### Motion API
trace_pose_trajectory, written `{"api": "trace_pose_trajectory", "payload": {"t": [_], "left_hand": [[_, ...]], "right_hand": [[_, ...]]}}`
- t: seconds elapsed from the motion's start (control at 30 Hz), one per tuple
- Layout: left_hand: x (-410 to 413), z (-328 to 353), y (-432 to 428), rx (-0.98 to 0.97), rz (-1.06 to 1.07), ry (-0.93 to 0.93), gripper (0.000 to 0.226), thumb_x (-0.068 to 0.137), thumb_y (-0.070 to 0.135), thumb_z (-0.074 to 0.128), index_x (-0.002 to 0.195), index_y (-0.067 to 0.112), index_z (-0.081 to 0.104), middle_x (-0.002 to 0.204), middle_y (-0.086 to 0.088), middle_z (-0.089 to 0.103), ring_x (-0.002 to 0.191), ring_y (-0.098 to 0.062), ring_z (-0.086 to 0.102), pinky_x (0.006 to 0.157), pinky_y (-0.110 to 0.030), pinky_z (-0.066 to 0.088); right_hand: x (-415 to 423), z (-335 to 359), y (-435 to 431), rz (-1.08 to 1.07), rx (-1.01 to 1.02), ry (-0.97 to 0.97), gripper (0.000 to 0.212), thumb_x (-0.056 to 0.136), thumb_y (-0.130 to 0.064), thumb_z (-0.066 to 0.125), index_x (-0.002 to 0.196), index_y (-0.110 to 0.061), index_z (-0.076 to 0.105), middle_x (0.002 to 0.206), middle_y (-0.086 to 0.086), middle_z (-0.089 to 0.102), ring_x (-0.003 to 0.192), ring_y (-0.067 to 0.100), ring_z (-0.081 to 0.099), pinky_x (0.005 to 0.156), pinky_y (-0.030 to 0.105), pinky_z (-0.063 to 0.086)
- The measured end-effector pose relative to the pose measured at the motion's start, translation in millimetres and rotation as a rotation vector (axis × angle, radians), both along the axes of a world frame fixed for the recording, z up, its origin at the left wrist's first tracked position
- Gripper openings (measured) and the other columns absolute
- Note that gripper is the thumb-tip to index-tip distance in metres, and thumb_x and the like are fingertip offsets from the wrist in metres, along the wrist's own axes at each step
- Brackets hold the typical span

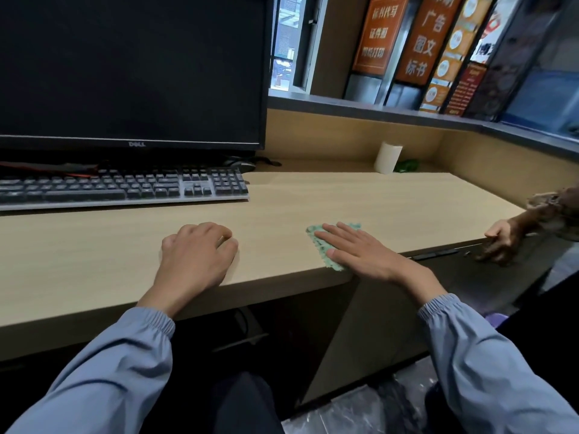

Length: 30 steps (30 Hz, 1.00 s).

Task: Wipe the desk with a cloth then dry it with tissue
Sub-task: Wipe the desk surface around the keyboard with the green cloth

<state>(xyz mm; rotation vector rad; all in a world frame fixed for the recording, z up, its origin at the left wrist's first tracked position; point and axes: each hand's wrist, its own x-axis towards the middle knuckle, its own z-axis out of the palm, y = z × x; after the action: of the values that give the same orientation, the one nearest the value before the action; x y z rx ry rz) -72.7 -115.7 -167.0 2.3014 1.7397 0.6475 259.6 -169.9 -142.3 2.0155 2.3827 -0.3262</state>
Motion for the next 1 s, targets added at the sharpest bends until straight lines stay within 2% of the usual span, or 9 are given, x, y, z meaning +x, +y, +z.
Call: {"api": "trace_pose_trajectory", "payload": {"t": [0.2,0.4,0.5,0.63,0.7,0.8,1.0], "left_hand": [[1.6,0.4,-1.0,0.002,-0.001,-0.005,0.041,0.106,0.050,0.037,0.133,0.035,0.063,0.146,0.013,0.058,0.136,-0.021,0.046,0.108,-0.048,0.030],[1.4,0.4,-1.2,-0.007,-0.002,-0.065,0.041,0.106,0.047,0.037,0.135,0.033,0.064,0.147,0.012,0.058,0.138,-0.021,0.045,0.112,-0.047,0.028],[0.0,-1.3,-3.0,0.030,-0.005,-0.206,0.035,0.106,0.040,0.044,0.132,0.030,0.065,0.143,0.010,0.060,0.134,-0.019,0.049,0.113,-0.045,0.031],[-11.3,2.6,-10.6,0.137,-0.050,-0.454,0.023,0.103,0.028,0.055,0.122,0.028,0.068,0.128,0.013,0.060,0.127,-0.015,0.052,0.111,-0.040,0.045],[-17.7,7.0,-16.7,0.171,-0.067,-0.436,0.020,0.102,0.028,0.057,0.119,0.029,0.067,0.123,0.016,0.058,0.126,-0.013,0.052,0.111,-0.036,0.041],[-44.8,10.8,-22.8,0.183,-0.035,-0.366,0.018,0.102,0.030,0.056,0.117,0.029,0.067,0.120,0.020,0.054,0.124,-0.009,0.050,0.110,-0.037,0.039],[-119.1,8.0,-29.5,0.219,0.143,-0.184,0.021,0.103,0.033,0.054,0.119,0.027,0.067,0.125,0.013,0.060,0.120,-0.011,0.051,0.100,-0.031,0.034]], "right_hand": [[-2.6,-6.9,-5.4,-0.013,0.053,-0.021,0.052,0.110,-0.054,0.019,0.160,-0.050,0.007,0.169,-0.022,-0.003,0.156,0.005,-0.011,0.127,0.038,-0.003],[-42.5,-13.2,-6.0,0.058,0.117,-0.015,0.053,0.108,-0.058,0.015,0.160,-0.052,0.005,0.169,-0.024,-0.004,0.156,0.005,-0.012,0.128,0.038,-0.002],[-75.0,-13.9,-3.4,0.110,0.122,-0.015,0.054,0.107,-0.060,0.013,0.160,-0.053,0.004,0.169,-0.024,-0.005,0.155,0.004,-0.014,0.127,0.036,-0.004],[-121.8,-12.7,3.4,0.172,0.110,-0.027,0.056,0.106,-0.061,0.011,0.160,-0.052,0.002,0.170,-0.021,-0.007,0.156,0.007,-0.014,0.127,0.040,-0.004],[-141.0,-10.6,4.2,0.198,0.087,-0.038,0.056,0.107,-0.061,0.011,0.160,-0.051,0.000,0.170,-0.020,-0.009,0.156,0.008,-0.016,0.127,0.041,-0.005],[-173.7,-8.5,10.1,0.265,0.053,-0.046,0.057,0.107,-0.060,0.012,0.161,-0.050,-0.002,0.170,-0.019,-0.012,0.156,0.010,-0.018,0.127,0.042,-0.008],[-234.1,-1.4,25.4,0.375,-0.024,-0.073,0.058,0.106,-0.061,0.013,0.160,-0.050,-0.005,0.169,-0.019,-0.017,0.154,0.010,-0.023,0.126,0.042,-0.011]]}}
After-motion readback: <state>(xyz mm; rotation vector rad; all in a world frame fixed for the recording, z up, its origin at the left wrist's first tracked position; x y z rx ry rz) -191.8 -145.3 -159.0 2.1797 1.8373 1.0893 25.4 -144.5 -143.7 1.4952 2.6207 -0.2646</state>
